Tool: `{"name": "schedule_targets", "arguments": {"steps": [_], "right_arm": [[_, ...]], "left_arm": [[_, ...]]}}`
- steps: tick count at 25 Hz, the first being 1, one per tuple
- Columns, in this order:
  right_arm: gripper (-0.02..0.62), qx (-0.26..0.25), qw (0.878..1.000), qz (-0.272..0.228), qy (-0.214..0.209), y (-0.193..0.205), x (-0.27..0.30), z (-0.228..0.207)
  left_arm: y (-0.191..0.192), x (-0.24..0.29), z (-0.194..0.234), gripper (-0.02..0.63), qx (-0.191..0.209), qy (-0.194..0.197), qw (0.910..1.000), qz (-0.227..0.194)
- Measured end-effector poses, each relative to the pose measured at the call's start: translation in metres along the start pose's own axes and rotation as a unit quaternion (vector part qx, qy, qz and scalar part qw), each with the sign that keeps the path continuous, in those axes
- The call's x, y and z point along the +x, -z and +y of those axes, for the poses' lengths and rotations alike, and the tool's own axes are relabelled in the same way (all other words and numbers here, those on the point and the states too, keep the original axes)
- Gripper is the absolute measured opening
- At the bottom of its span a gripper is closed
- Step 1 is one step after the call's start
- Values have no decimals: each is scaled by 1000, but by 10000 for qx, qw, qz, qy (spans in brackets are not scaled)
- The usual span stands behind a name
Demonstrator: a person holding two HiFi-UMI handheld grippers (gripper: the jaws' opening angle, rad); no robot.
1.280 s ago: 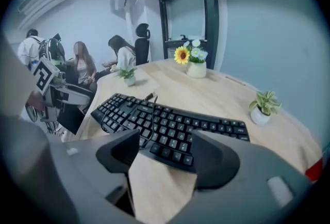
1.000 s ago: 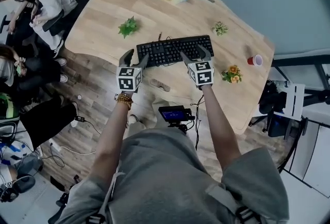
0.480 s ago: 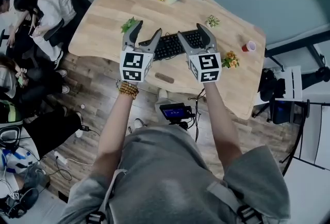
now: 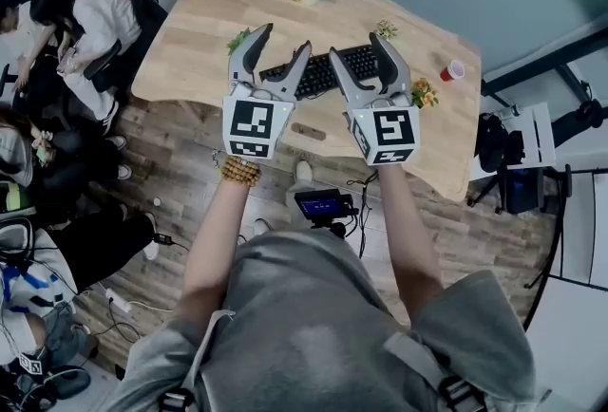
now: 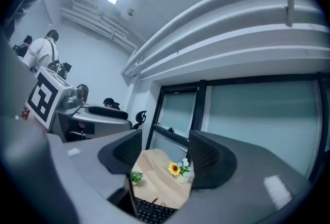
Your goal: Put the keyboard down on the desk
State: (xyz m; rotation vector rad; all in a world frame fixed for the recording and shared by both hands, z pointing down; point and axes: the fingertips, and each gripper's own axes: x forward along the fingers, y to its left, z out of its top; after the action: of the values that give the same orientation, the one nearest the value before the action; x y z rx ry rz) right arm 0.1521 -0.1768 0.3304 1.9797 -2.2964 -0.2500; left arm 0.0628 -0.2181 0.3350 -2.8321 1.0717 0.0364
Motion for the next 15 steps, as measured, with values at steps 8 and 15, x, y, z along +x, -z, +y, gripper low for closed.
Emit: {"name": "schedule_targets", "arguments": {"steps": [8,15], "right_arm": [[227,1,9987,-331,391,-23,-48,25],[176,55,9984,-277,488,-9,-86,52]], "left_arm": [[-19,-46,-28,218,129,202,9994,-269],[-11,-84,-42,149,165,197,9991,-324]]}}
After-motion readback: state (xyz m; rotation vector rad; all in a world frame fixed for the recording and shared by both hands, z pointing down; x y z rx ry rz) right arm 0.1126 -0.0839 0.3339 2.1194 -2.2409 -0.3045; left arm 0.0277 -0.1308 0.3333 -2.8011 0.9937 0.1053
